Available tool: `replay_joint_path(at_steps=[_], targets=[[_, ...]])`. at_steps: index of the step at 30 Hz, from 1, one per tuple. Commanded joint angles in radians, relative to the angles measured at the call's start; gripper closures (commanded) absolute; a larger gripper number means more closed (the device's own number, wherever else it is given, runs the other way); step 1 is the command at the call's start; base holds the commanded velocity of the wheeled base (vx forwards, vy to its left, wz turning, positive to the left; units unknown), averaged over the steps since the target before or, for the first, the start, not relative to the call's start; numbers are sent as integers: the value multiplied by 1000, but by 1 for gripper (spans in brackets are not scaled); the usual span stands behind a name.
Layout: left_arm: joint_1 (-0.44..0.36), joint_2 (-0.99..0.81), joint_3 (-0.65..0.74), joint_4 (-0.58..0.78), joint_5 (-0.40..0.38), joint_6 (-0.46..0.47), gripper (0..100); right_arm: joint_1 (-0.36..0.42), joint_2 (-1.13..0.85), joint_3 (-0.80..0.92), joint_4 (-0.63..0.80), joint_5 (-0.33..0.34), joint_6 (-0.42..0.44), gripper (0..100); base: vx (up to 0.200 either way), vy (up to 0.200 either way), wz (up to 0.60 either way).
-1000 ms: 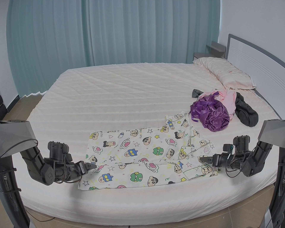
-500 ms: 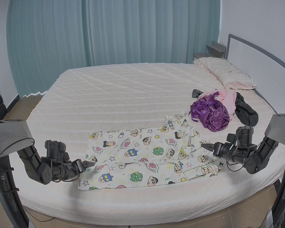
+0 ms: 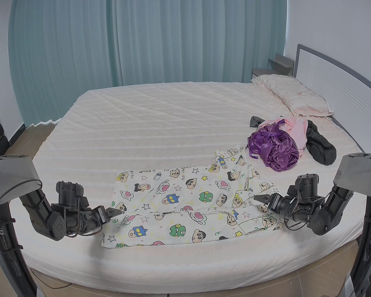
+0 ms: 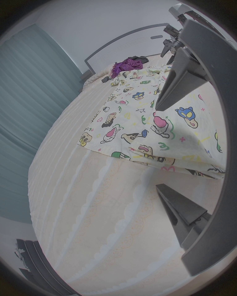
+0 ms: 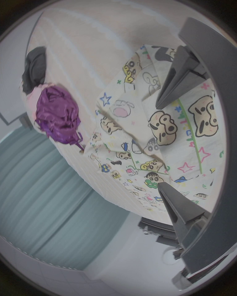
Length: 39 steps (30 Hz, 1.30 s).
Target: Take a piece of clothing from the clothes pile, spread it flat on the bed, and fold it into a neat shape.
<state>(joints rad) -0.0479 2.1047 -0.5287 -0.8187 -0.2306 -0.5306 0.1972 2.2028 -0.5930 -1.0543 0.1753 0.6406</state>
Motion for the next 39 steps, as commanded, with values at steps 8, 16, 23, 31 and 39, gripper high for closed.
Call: replay_joint_path(at_steps=[8, 16, 23, 31, 39], targets=[[23, -18, -7, -31, 45, -88, 0, 7, -110, 102, -64, -129, 159, 0, 25, 0, 0], [19, -12, 18, -89, 47, -89, 0, -2, -138, 165, -161, -140, 185, 0, 200, 0, 0], [13, -12, 18, -97, 53, -86, 0, 8, -186, 188, -156, -142, 183, 0, 171, 0, 0], [-1, -11, 13, -115, 63, -107, 0, 8, -195, 191, -153, -142, 179, 0, 0, 0, 0], [-44, -11, 18, -115, 111, -123, 0, 7, -190, 191, -151, -142, 179, 0, 0, -200, 0]])
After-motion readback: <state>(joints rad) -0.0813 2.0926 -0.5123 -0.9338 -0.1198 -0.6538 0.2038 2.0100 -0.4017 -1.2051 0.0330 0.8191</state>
